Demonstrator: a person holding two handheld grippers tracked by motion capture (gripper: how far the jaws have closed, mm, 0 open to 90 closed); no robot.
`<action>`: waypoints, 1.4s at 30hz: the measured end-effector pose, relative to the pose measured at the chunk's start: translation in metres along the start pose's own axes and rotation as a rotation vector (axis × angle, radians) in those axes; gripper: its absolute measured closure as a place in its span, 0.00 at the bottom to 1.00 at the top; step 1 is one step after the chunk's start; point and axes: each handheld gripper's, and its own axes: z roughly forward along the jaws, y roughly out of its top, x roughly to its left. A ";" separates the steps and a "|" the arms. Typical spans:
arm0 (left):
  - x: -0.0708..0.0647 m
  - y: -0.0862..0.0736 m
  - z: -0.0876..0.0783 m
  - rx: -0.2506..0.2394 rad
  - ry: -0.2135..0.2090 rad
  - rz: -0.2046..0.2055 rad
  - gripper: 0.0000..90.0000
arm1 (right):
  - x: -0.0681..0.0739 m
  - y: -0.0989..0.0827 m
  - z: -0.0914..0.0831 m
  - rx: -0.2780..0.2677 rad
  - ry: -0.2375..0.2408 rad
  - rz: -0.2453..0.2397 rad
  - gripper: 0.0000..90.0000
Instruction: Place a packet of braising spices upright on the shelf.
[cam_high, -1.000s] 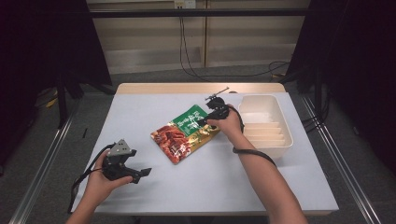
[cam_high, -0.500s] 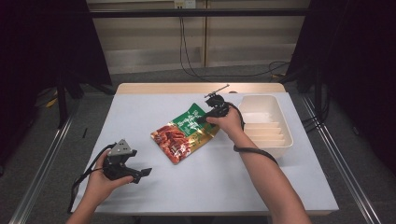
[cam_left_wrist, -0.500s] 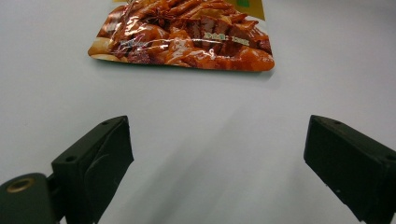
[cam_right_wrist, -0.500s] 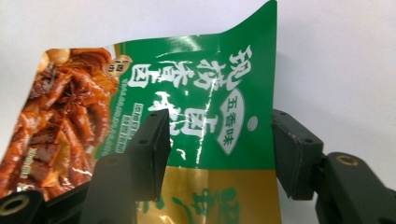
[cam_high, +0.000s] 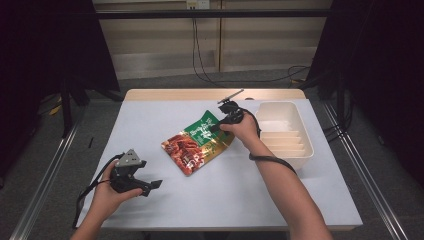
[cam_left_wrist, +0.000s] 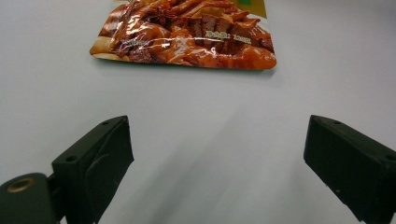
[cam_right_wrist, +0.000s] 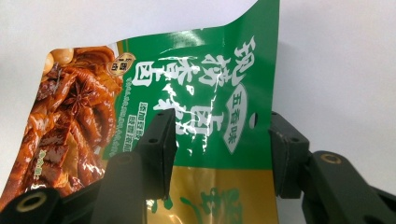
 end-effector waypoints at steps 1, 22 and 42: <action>0.000 0.000 0.001 -0.013 0.003 0.003 0.09 | 0.000 0.001 0.000 0.006 -0.001 0.005 0.55; 0.001 0.000 0.000 0.011 0.011 0.016 0.10 | 0.002 0.012 0.014 0.105 0.018 -0.012 0.72; 0.002 0.000 -0.002 0.011 0.009 -0.003 0.11 | 0.006 0.017 0.006 0.217 -0.020 -0.070 1.00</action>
